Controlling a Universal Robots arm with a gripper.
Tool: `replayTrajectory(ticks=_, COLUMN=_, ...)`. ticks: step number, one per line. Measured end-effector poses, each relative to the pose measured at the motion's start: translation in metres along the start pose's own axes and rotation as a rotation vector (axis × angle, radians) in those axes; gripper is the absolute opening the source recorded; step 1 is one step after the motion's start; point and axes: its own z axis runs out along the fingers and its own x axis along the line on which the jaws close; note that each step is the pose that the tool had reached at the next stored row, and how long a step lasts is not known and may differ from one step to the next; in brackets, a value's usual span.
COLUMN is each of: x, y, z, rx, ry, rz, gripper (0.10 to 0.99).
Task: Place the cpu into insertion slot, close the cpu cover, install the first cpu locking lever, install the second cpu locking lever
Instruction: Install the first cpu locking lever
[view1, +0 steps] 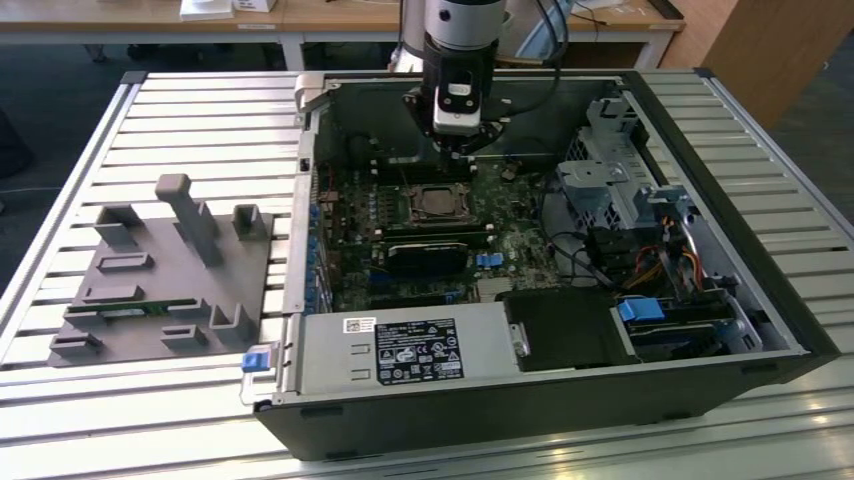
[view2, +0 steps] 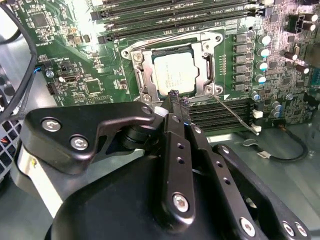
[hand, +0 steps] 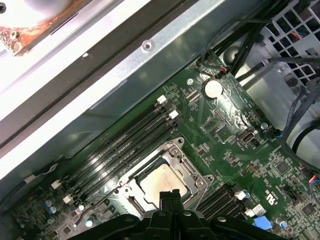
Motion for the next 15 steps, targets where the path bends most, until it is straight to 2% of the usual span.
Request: replayTrajectory(ticks=15, x=0.0000, y=0.0000, z=0.0000, rx=0.000, ry=0.0014, rz=-0.092, gripper=0.106)
